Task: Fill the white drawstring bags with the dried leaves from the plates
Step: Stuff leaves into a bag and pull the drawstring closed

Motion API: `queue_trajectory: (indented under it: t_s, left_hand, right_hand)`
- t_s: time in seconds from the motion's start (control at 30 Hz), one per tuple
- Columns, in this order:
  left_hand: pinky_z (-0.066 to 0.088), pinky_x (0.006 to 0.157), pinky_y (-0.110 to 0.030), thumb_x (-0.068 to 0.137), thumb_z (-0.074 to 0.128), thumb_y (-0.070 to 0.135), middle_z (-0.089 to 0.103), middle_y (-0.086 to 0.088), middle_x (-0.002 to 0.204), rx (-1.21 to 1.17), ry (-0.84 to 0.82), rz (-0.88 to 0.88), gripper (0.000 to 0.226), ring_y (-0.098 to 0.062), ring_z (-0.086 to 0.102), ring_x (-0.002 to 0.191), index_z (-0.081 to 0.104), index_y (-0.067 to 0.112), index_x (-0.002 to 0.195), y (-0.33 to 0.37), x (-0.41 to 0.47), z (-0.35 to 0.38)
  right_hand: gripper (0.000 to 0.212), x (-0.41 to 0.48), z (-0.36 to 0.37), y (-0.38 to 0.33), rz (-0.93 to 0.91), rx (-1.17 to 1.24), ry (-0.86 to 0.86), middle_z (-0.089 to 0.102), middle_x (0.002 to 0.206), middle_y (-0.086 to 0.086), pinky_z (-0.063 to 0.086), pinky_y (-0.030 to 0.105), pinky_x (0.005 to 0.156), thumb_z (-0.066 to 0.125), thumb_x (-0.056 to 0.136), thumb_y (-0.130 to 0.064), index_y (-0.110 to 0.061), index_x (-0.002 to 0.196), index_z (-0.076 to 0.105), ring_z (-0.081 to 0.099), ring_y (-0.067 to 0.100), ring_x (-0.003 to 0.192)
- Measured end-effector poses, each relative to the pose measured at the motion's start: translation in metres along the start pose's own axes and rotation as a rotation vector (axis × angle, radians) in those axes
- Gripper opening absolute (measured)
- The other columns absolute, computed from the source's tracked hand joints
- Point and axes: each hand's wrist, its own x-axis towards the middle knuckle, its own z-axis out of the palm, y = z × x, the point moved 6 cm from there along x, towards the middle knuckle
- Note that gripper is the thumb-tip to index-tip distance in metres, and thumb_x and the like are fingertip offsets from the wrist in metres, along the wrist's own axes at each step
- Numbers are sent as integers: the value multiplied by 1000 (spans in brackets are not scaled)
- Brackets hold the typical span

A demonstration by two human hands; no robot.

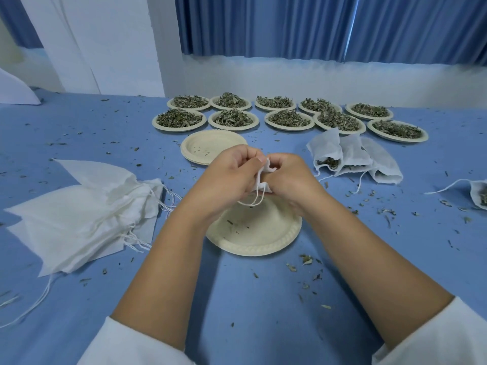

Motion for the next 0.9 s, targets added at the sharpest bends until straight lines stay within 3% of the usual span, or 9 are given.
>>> queue_trajectory:
  t_s: [0.13, 0.27, 0.33, 0.43, 0.7, 0.8, 0.9]
  left_hand:
    - [44, 42, -15, 101, 41, 6, 48, 13, 37, -48, 82, 10, 20, 0, 41, 30, 57, -6, 102, 2, 0, -4]
    - [31, 36, -10, 102, 42, 9, 43, 14, 39, -92, 189, 30, 20, 0, 34, 30, 56, 6, 88, 3, 2, -16]
    - [28, 35, -11, 102, 43, 11, 40, 10, 40, -117, 247, 17, 23, -2, 30, 31, 54, 12, 82, -1, 4, -22]
    - [26, 35, -11, 102, 43, 11, 38, 12, 38, -119, 293, 13, 21, -2, 30, 30, 51, 14, 82, -3, 5, -26]
    - [28, 36, -12, 101, 43, 11, 41, 12, 40, -67, 274, 25, 22, -1, 32, 32, 53, 14, 83, -5, 7, -23]
    - [29, 36, -11, 101, 44, 13, 41, 14, 40, -51, 290, 16, 19, 0, 33, 32, 54, 15, 85, -6, 7, -24]
    - [29, 36, -10, 101, 46, 13, 45, 16, 43, -39, 303, 8, 19, 1, 36, 32, 54, 15, 84, -6, 7, -21]
  right_hand:
    - [5, -3, 2, -2, 8, 70, -36, 66, 67, 5, 53, 24, 59, 72, 82, -3, -1, 85, 70, 62, 14, 60]
    - [12, -5, 0, -10, 65, 263, -172, 71, 80, 2, 54, 18, 61, 72, 85, -9, -7, 97, 70, 69, 9, 66]
    - [25, -6, -6, -11, 134, 186, -192, 69, 88, 2, 53, 19, 59, 75, 85, -26, -10, 103, 70, 67, 10, 67]
    - [28, -9, -12, -10, 229, 93, -265, 70, 80, 6, 52, 21, 51, 70, 89, -35, -12, 103, 65, 68, 13, 61]
    - [14, -11, -11, -11, 200, 87, -218, 71, 64, 4, 49, 17, 44, 65, 94, -23, -9, 93, 64, 67, 10, 54]
    - [7, -10, -11, -13, 208, 167, -235, 72, 69, 8, 51, 18, 46, 58, 96, -8, -7, 101, 63, 69, 11, 57]
    - [18, -10, -9, -12, 226, 208, -243, 73, 80, 11, 54, 21, 49, 51, 96, 1, -6, 109, 62, 72, 15, 65]
